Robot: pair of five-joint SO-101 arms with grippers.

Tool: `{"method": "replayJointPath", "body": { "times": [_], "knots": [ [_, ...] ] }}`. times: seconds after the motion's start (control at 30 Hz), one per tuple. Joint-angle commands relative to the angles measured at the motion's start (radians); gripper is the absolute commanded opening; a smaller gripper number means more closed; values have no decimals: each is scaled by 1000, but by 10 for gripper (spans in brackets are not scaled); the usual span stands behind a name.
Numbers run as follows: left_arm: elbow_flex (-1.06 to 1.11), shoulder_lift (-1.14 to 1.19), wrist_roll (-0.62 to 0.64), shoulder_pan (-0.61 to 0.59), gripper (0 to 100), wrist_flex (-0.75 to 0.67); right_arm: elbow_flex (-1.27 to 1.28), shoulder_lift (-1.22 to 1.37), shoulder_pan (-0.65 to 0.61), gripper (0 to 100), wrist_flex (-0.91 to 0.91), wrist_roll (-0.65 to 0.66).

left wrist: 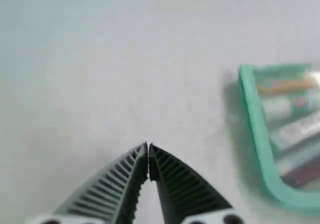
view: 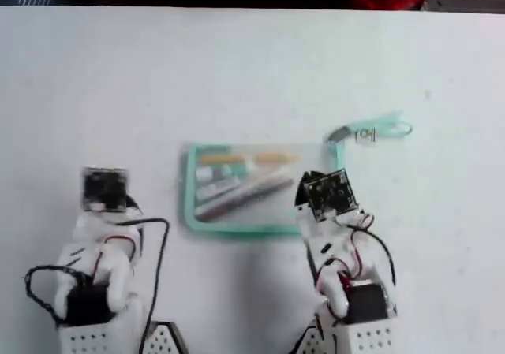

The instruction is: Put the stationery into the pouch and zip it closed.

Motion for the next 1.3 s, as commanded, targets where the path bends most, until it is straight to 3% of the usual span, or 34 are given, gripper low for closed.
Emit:
{"method": "replayJointPath", "body": {
  "times": [0.0,0.13,0.3,0.4,0.57,1.27],
  "knots": [
    [110,-1,-187,-5,24,-25,46,-2,27,21,-62,-11],
    [152,-1,-212,-5,24,-8,49,-8,-5,24,44,-11],
    [129,-1,43,-10,27,87,49,-8,-50,22,211,-9],
    [117,-1,124,-7,27,143,49,-8,-73,21,338,-8],
    [147,-1,63,-8,24,167,49,-8,-74,22,556,-5],
    [152,-1,25,36,25,167,49,-8,-71,22,558,-5]
  ]
}}
